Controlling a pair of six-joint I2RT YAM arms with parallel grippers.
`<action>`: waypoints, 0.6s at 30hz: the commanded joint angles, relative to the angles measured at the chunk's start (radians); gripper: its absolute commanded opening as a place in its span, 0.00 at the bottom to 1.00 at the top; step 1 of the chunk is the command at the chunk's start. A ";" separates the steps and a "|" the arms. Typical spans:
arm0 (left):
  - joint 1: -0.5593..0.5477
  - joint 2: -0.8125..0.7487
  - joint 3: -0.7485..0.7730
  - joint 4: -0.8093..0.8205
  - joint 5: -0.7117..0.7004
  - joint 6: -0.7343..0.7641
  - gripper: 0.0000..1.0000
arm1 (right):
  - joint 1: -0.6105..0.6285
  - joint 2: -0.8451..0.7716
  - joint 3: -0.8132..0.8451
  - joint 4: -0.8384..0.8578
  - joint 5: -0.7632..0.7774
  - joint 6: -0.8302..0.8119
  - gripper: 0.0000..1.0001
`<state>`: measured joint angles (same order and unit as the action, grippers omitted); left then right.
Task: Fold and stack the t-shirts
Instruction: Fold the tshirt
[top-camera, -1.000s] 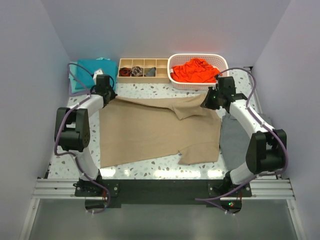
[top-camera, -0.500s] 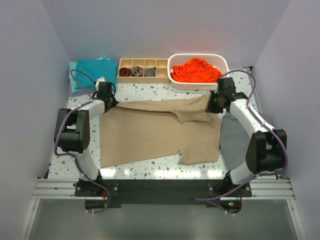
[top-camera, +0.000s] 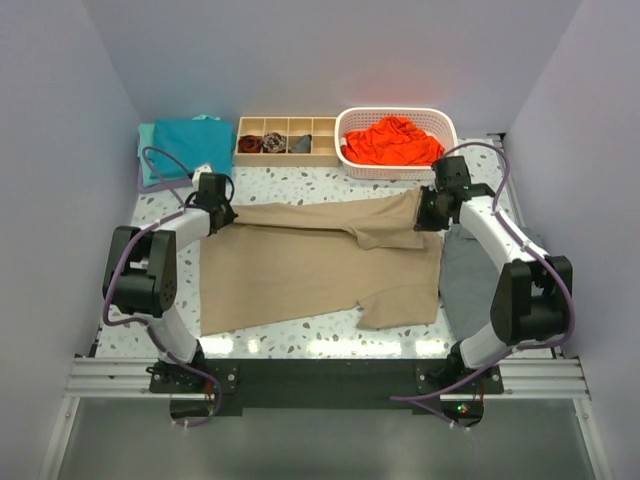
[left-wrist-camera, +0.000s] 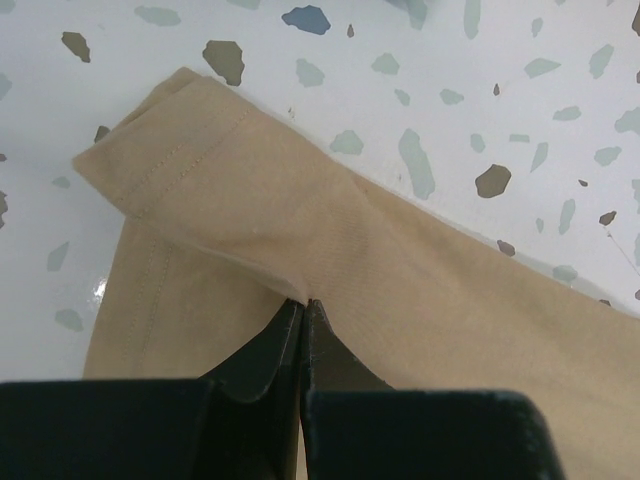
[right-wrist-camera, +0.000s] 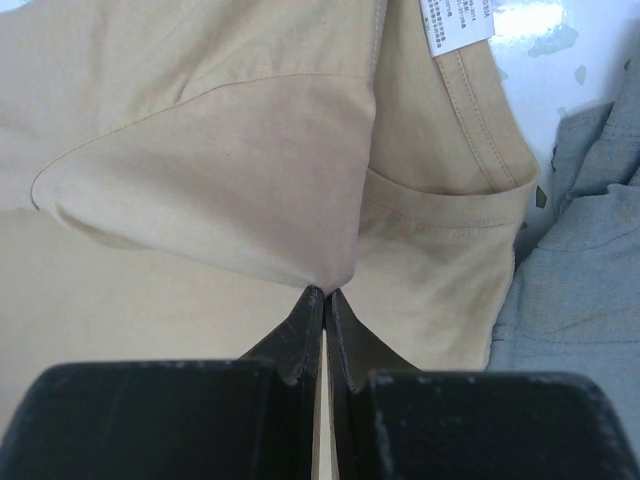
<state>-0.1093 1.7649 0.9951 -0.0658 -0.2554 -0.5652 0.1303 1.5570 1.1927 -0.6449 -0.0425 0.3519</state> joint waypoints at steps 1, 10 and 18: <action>-0.003 -0.056 -0.015 -0.003 -0.054 -0.015 0.01 | -0.004 0.028 0.030 -0.032 0.021 -0.030 0.02; -0.007 -0.054 -0.038 -0.045 -0.042 -0.035 0.09 | -0.005 0.058 0.024 -0.016 0.039 -0.027 0.02; -0.010 -0.109 -0.107 0.013 -0.044 -0.058 0.41 | -0.006 0.064 0.015 0.013 0.068 -0.018 0.01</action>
<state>-0.1139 1.7367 0.9237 -0.0967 -0.2752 -0.5949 0.1299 1.6302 1.1931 -0.6575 -0.0334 0.3389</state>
